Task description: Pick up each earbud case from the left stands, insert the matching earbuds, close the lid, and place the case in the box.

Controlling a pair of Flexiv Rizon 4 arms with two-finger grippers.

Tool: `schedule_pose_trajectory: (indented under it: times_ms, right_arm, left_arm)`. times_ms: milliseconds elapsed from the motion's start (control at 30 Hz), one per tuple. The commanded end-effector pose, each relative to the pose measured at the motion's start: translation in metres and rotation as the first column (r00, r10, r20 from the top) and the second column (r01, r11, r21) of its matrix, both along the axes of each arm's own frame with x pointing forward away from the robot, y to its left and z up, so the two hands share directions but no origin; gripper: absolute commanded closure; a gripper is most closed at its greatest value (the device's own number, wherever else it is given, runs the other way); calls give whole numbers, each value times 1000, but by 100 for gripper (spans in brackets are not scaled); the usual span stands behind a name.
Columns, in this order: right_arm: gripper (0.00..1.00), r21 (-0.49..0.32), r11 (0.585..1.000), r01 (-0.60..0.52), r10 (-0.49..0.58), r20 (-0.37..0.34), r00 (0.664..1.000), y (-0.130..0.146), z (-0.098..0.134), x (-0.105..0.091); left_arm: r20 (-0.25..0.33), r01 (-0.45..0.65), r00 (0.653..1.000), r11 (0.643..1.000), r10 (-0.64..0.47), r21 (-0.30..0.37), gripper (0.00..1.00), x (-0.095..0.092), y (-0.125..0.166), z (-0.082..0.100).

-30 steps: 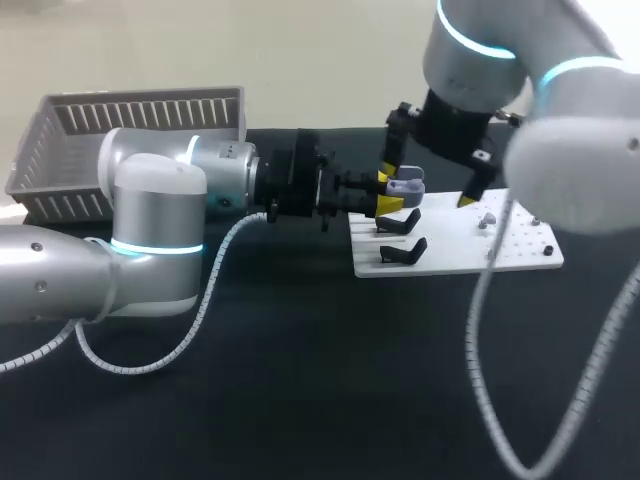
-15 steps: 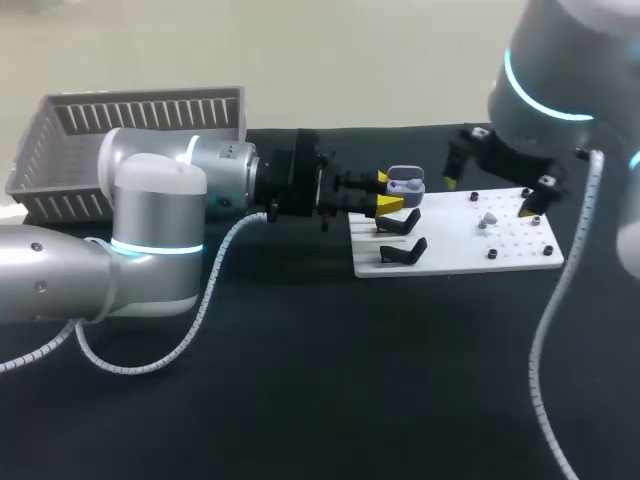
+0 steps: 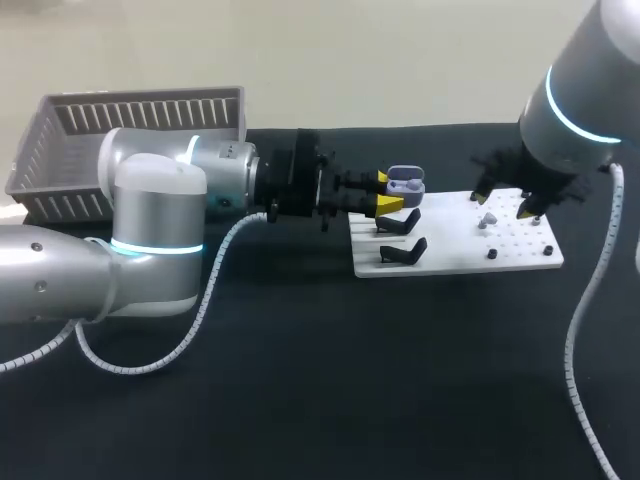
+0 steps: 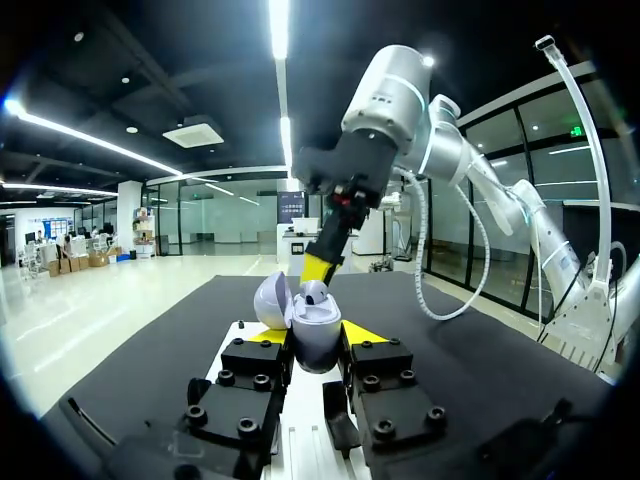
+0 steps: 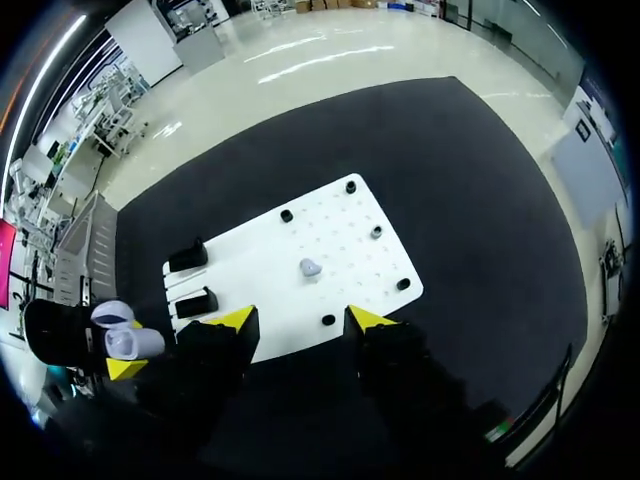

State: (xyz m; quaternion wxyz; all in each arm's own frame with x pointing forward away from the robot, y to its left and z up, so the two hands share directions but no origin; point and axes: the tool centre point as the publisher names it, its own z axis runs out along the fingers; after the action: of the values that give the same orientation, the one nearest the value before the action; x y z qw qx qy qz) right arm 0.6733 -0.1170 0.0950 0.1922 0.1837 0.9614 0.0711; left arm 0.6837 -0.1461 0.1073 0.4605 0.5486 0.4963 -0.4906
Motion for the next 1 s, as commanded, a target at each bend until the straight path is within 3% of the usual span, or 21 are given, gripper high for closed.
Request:
schedule_pose_trajectory:
  times_ms: [33, 1000]
  right_arm:
    - [51, 5, 1000, -29, 29, -31, 999, -2, -10, 12]
    - [60, 52, 993, -110, 116, -116, 987, -17, -56, 32]
  left_arm:
    - [-1, 2, 1000, 1000, -2, 1, 100, 1, 0, 0]
    - [-1, 2, 1000, 1000, -2, 1, 100, 1, 0, 0]
